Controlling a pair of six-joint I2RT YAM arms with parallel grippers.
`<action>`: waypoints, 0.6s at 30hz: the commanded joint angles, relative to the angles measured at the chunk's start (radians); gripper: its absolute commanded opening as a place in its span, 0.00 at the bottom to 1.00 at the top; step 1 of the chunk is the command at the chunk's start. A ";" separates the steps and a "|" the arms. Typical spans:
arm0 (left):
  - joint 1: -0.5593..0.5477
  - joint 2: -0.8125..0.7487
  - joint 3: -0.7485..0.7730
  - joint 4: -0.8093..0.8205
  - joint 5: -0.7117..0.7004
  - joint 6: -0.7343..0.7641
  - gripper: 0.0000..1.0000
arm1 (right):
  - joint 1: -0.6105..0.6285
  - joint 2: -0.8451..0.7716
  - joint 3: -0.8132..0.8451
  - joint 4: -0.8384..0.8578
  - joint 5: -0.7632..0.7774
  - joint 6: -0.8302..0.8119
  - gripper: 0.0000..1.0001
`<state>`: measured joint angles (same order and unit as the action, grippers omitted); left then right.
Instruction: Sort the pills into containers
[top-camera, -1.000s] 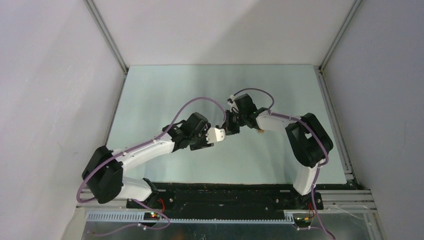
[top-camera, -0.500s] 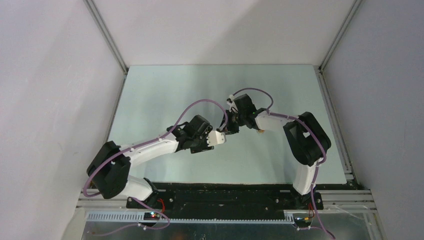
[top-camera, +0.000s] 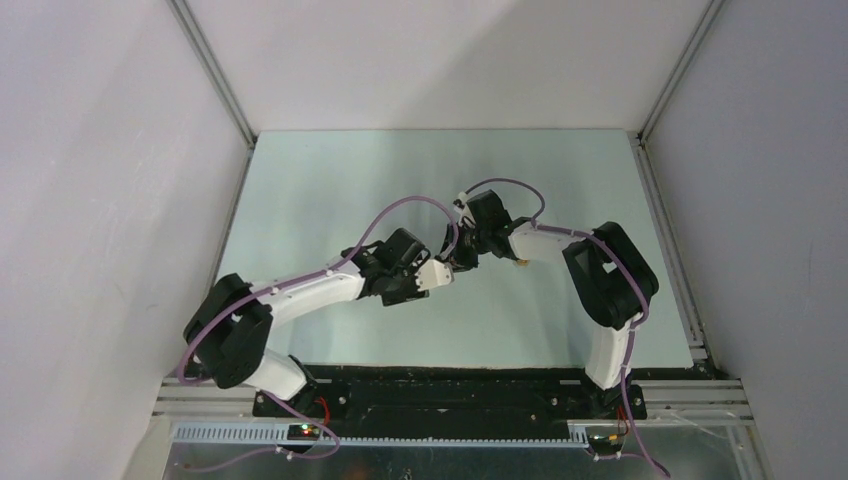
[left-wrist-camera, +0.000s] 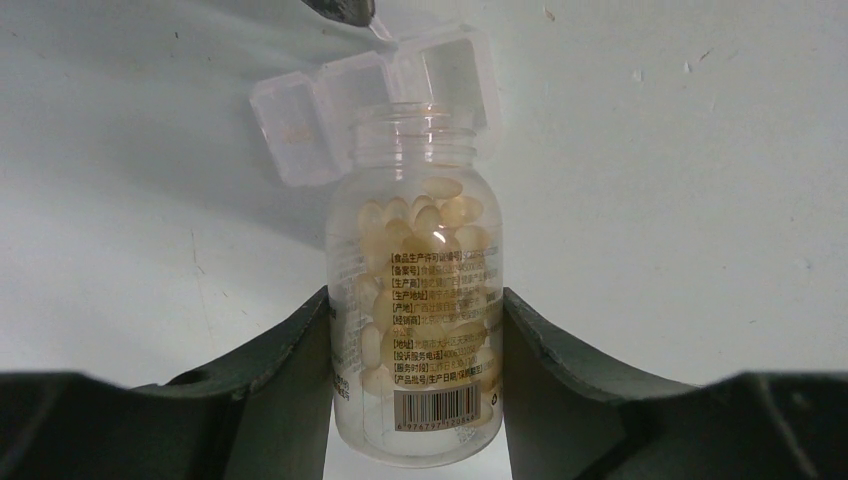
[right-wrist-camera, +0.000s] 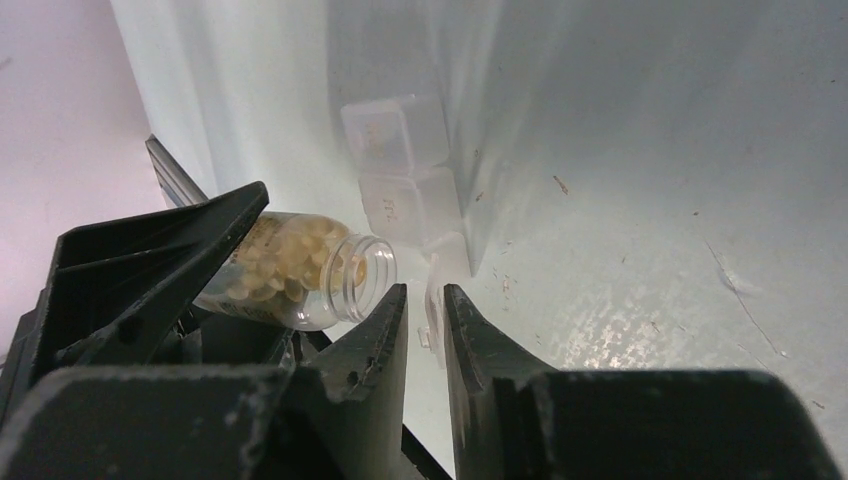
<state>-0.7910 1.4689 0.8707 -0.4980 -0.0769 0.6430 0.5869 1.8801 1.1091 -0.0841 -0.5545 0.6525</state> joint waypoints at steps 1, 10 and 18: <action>-0.009 0.006 0.062 -0.016 -0.014 -0.024 0.00 | -0.003 0.010 -0.002 0.014 -0.001 -0.016 0.25; -0.031 0.050 0.098 -0.045 -0.037 -0.043 0.00 | -0.002 0.015 -0.001 0.003 0.001 -0.014 0.29; -0.033 0.059 0.095 -0.040 -0.059 -0.049 0.00 | -0.002 0.012 -0.002 0.002 0.001 -0.014 0.29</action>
<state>-0.8181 1.5284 0.9318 -0.5423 -0.1093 0.6094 0.5869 1.8912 1.1091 -0.0902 -0.5560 0.6525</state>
